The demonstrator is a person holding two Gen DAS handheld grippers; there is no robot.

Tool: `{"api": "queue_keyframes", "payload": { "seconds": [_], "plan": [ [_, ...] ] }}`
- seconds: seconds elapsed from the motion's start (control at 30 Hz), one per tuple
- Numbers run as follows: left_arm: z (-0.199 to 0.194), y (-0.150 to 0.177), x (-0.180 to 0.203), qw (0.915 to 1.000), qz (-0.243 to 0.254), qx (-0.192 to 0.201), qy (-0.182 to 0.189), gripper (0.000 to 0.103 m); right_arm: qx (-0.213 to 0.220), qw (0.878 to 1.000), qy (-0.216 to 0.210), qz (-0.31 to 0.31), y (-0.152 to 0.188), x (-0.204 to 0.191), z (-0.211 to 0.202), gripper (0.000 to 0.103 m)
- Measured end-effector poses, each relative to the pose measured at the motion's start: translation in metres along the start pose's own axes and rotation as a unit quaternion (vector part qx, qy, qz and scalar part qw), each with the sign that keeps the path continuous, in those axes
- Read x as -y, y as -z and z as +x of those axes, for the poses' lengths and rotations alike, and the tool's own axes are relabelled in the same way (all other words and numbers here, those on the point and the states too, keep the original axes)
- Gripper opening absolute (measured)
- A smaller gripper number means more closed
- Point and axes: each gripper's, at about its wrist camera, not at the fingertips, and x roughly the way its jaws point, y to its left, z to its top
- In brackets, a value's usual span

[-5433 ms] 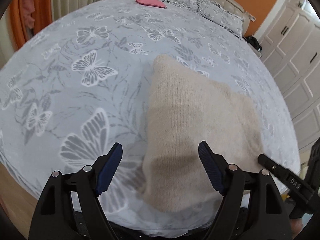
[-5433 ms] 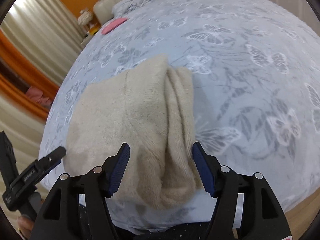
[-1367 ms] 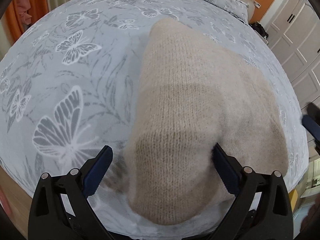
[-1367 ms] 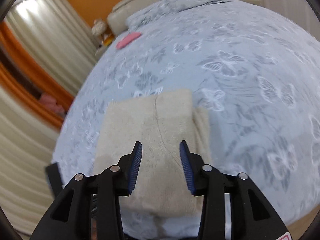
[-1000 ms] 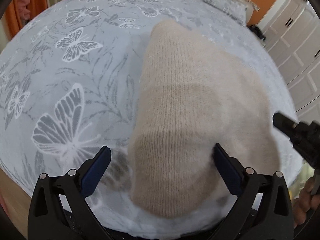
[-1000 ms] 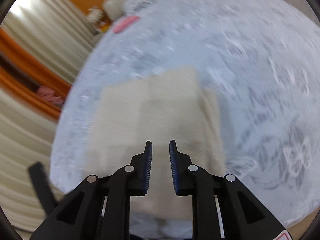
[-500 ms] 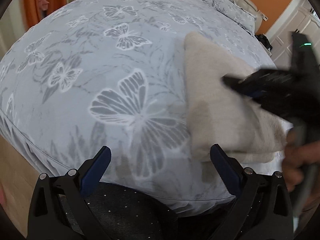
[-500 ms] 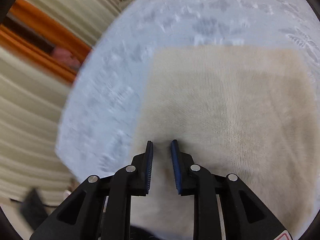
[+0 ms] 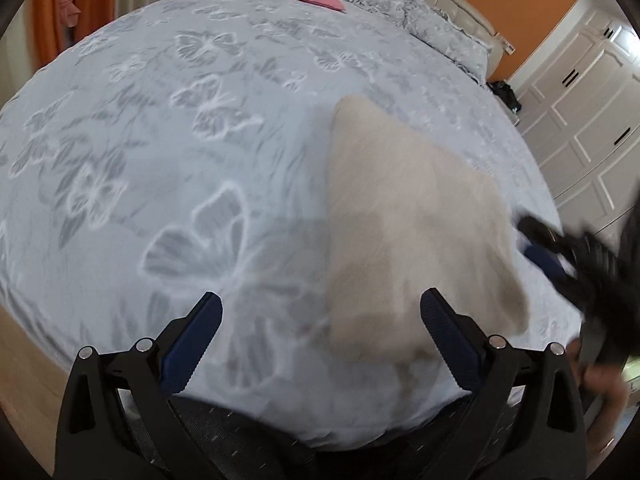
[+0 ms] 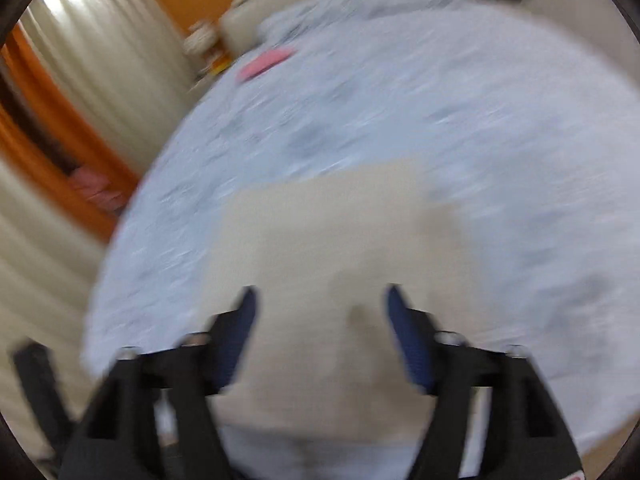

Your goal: Fold small clothes

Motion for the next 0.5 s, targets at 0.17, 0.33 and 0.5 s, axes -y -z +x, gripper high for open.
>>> {"api": "queue_keyframes", "payload": {
  "seconds": [0.17,0.33,0.5],
  "plan": [
    [0.038,-0.023,0.023,0.9989,-0.006,-0.031,0.033,0.098,-0.099,0.991,-0.024,0.084,0.013,0.06,0.042,0.077],
    [0.083,-0.024,0.028,0.9953,-0.03,-0.09,0.016,0.098,-0.126,0.978,-0.08,0.146,0.038,0.072,0.066,0.086],
    [0.098,-0.02,0.029,0.9935,-0.045,-0.102,0.024,0.098,-0.125,0.978,-0.093,0.142,0.046,0.067,0.067,0.088]
  ]
}}
